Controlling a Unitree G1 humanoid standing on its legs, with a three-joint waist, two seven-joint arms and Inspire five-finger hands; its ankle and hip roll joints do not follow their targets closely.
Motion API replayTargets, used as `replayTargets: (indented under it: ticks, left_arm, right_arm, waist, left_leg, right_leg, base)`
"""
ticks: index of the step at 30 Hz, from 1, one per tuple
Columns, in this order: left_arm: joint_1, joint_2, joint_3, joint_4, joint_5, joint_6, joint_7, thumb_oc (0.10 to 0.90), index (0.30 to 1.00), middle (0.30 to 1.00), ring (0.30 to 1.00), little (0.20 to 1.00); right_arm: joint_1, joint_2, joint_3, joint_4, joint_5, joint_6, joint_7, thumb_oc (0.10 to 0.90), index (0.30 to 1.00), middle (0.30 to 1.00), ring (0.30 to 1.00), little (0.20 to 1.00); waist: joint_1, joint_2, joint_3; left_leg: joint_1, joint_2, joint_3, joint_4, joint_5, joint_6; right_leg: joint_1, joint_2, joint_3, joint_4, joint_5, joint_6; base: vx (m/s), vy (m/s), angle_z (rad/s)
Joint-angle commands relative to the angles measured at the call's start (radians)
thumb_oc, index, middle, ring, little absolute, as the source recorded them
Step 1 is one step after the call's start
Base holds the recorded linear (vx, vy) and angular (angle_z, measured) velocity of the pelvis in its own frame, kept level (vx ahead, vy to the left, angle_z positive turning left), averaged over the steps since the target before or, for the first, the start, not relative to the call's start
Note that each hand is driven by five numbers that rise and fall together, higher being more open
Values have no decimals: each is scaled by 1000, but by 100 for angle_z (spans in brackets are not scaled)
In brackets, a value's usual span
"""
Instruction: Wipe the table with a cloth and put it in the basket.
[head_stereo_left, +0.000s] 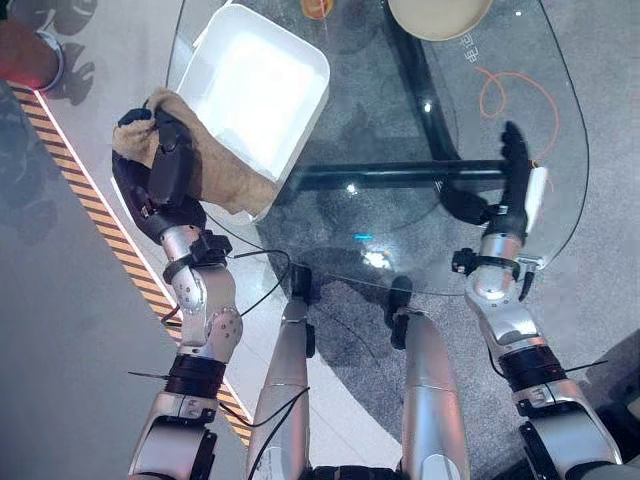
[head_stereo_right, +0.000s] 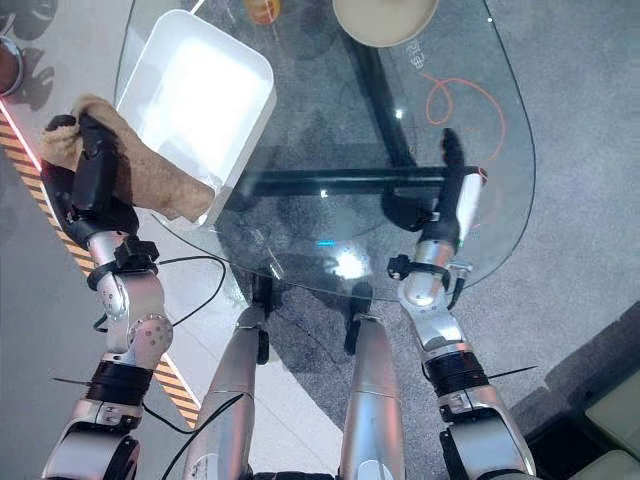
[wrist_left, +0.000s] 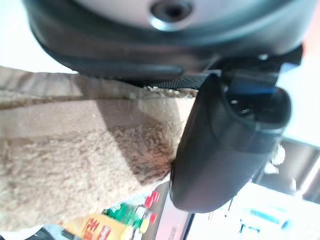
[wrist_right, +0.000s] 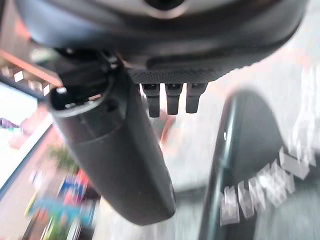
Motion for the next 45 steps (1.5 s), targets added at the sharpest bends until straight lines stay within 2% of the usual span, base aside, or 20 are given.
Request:
replayTargets:
  ticks: [1, 6, 14, 17, 24, 29, 34, 36, 45]
  left_arm:
    - [-119, 107, 101, -83, 138, -164, 22, 100, 300, 300, 300, 200]
    - [-154, 173, 101, -16, 183, -151, 62, 100, 300, 300, 300, 200]
    - [-236, 271, 64, 69, 272, -93, 144, 100, 300, 300, 300, 200]
    - [-258, 292, 50, 94, 288, -75, 159, 100, 300, 300, 300, 200]
    - [-362, 354, -27, 228, 344, -11, 196, 100, 300, 300, 300, 200]
    - [-440, 393, -95, 339, 350, 46, 195, 100, 300, 300, 300, 200]
    - [-474, 412, -136, 405, 371, 77, 183, 100, 300, 300, 300, 200]
    - [-497, 425, -169, 453, 394, 115, 179, 100, 300, 300, 300, 200]
    - [-581, 475, -284, 617, 492, 254, 171, 100, 300, 300, 300, 200]
  right_arm:
    - [-62, -45, -36, -31, 11, -94, -130, 800, 900, 900, 900, 900]
    - [-45, -93, -75, 146, 56, -97, -238, 800, 900, 900, 900, 900]
    - [-4, -134, -88, 375, 128, -124, -283, 800, 900, 900, 900, 900]
    - [3, -138, -82, 433, 124, -111, -278, 800, 900, 900, 900, 900]
    - [-8, -149, -57, 690, 132, -94, -208, 800, 900, 900, 900, 900]
    - [-5, -146, -38, 833, 170, -77, -117, 800, 900, 900, 900, 900]
    - [0, -144, -22, 867, 177, -35, -64, 800, 900, 900, 900, 900]
    - [4, -137, -2, 886, 171, 3, -27, 800, 900, 900, 900, 900]
    - [6, -122, 51, 892, 146, 65, 36, 800, 900, 900, 900, 900]
  waist:
    - [4, -17, -27]
    - [-6, -13, -27]
    - [-21, -9, -27]
    - [-25, -9, -27]
    - [-30, -6, -27]
    - [-42, -1, -27]
    - [-50, 3, -27]
    - [-57, 6, -27]
    - [-84, 11, -27]
  left_leg:
    - [53, -92, 92, 83, -159, 104]
    - [55, -85, 96, 80, -162, 102]
    - [53, -76, 107, 78, -165, 100]
    - [53, -74, 111, 79, -166, 100]
    - [46, -64, 123, 82, -165, 102]
    - [45, -57, 132, 80, -163, 102]
    - [48, -56, 137, 78, -161, 102]
    - [52, -55, 142, 74, -158, 101]
    - [58, -49, 159, 62, -145, 94]
  right_leg:
    - [62, 95, -10, -127, 79, 1]
    - [64, 101, 2, -134, 81, 0]
    - [67, 103, 10, -147, 82, -3]
    - [69, 104, 12, -152, 83, -4]
    - [64, 105, 12, -158, 85, -7]
    - [59, 109, 20, -161, 87, -9]
    - [57, 111, 26, -163, 91, -9]
    - [58, 111, 30, -166, 92, -10]
    - [50, 115, 44, -171, 98, -9]
  base:
    - [-1, 10, -6]
    - [-5, 22, -7]
    - [-9, 9, -5]
    - [0, 0, 0]
    - [0, 0, 0]
    - [0, 0, 0]
    - [-1, 19, -6]
    - [2, 46, -6]
    - [-1, 42, -1]
